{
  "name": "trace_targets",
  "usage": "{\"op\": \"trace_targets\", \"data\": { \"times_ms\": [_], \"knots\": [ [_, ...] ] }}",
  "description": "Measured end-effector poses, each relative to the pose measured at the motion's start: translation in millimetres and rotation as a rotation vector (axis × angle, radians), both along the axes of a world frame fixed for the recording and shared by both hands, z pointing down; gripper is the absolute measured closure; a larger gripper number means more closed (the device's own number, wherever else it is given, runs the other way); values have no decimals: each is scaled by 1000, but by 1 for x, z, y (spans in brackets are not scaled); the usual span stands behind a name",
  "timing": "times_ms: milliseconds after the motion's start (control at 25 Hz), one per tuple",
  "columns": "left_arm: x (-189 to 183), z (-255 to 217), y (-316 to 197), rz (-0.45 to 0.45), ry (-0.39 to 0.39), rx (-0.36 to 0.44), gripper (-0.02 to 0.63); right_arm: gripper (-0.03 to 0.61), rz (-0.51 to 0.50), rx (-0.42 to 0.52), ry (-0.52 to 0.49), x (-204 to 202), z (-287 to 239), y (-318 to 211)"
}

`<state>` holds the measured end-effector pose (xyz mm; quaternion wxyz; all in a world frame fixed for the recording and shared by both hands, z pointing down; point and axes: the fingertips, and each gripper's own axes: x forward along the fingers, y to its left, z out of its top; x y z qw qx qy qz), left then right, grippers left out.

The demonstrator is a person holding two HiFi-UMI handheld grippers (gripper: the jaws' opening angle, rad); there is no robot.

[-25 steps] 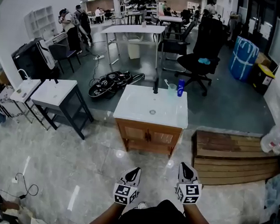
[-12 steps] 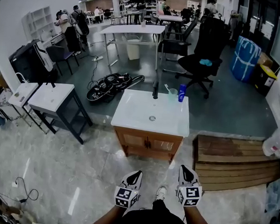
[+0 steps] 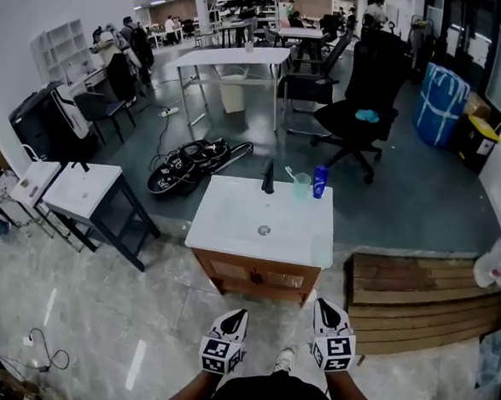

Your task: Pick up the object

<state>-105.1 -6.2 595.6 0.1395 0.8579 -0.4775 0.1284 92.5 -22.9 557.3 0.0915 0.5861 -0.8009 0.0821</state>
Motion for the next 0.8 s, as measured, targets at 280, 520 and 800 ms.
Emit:
{"op": "trace_targets", "data": {
  "times_ms": [280,520,800],
  "knots": [
    [24,-6,-42,39,-26,22,592,560,-19,-11,-3,9,10,-49],
    [35,-2,-71,23,-31,14,592,560,-44,-28,0,17,17,-71],
    [23,-9,-112,-17,-42,37,592,560,-65,-20,44,26,13,-98]
  ]
}}
